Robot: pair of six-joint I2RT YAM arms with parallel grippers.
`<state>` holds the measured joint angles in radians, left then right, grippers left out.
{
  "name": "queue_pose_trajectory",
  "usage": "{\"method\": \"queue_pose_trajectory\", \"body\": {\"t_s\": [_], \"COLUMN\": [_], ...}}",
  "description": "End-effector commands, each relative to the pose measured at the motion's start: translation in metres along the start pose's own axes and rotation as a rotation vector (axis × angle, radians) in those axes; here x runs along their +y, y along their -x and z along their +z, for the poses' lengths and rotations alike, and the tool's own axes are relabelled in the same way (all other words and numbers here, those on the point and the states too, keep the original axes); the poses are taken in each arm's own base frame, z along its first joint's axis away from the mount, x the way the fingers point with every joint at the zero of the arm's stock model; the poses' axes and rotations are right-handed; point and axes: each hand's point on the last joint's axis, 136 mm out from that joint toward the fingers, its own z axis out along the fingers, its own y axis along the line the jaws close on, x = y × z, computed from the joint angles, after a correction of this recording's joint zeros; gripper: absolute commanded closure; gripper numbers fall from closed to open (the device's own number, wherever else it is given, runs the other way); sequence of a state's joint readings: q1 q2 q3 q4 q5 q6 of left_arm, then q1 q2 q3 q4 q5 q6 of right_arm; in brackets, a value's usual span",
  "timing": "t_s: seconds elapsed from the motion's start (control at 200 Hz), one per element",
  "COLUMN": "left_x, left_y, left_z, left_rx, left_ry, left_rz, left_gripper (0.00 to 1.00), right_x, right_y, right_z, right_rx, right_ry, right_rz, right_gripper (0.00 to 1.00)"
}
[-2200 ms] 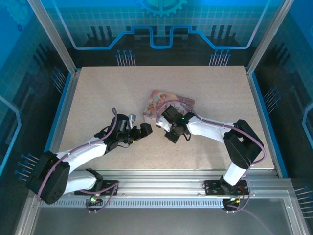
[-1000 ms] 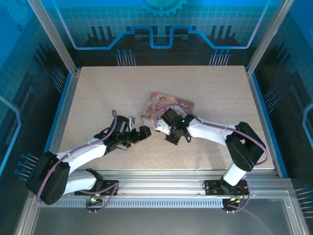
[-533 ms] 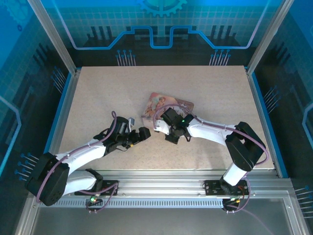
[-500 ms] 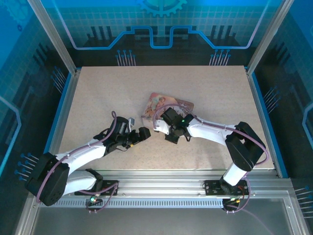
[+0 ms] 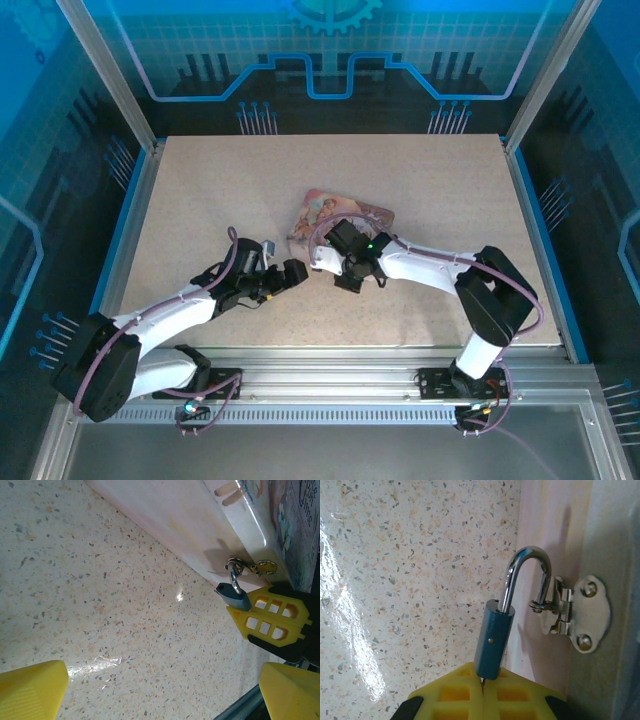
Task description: Unlock a padlock with a key
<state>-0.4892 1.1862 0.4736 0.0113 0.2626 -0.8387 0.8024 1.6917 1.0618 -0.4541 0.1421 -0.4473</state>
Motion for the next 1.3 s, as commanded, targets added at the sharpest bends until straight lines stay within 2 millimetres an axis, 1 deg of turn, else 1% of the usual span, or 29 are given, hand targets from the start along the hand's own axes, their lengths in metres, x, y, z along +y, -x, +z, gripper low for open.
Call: {"method": "queue_pose_trajectory", "body": {"t_s": [0.0, 0.2, 0.36, 0.505, 0.74, 0.876, 1.051, 1.206, 1.296], "left_x": [0.005, 0.006, 0.005, 0.004, 0.005, 0.005, 0.006, 0.008, 0.008], "left_y": [-0.010, -0.010, -0.010, -0.009, -0.008, -0.006, -0.007, -0.008, -0.008], "left_z": [-0.002, -0.005, -0.007, -0.008, -0.007, -0.007, -0.007, -0.006, -0.007], "left_rx": [0.028, 0.021, 0.014, 0.013, 0.007, 0.005, 0.006, 0.009, 0.009], "left_ry": [0.001, 0.002, 0.003, 0.002, 0.007, 0.007, 0.010, 0.013, 0.012], "left_rz": [-0.017, -0.019, -0.013, -0.013, -0.012, -0.014, -0.016, -0.022, -0.025], "left_gripper": [0.01, 0.01, 0.01, 0.01, 0.01, 0.01, 0.01, 0.01, 0.01], "right_x": [0.007, 0.005, 0.005, 0.005, 0.003, 0.004, 0.005, 0.007, 0.002], "right_y": [0.022, 0.028, 0.032, 0.024, 0.011, 0.009, 0.022, 0.047, 0.057], "right_z": [0.001, 0.008, 0.005, 0.006, -0.004, -0.007, -0.010, -0.010, -0.007], "right_rx": [-0.046, -0.038, -0.054, -0.035, -0.048, -0.059, -0.101, -0.183, -0.188], "right_ry": [0.028, 0.041, 0.041, 0.027, -0.018, -0.026, -0.038, -0.038, -0.042], "right_rz": [-0.042, -0.053, -0.051, -0.054, -0.042, -0.042, -0.082, -0.189, -0.222], "right_gripper": [0.99, 0.99, 0.99, 1.00, 1.00, 1.00, 1.00, 0.99, 0.99]}}
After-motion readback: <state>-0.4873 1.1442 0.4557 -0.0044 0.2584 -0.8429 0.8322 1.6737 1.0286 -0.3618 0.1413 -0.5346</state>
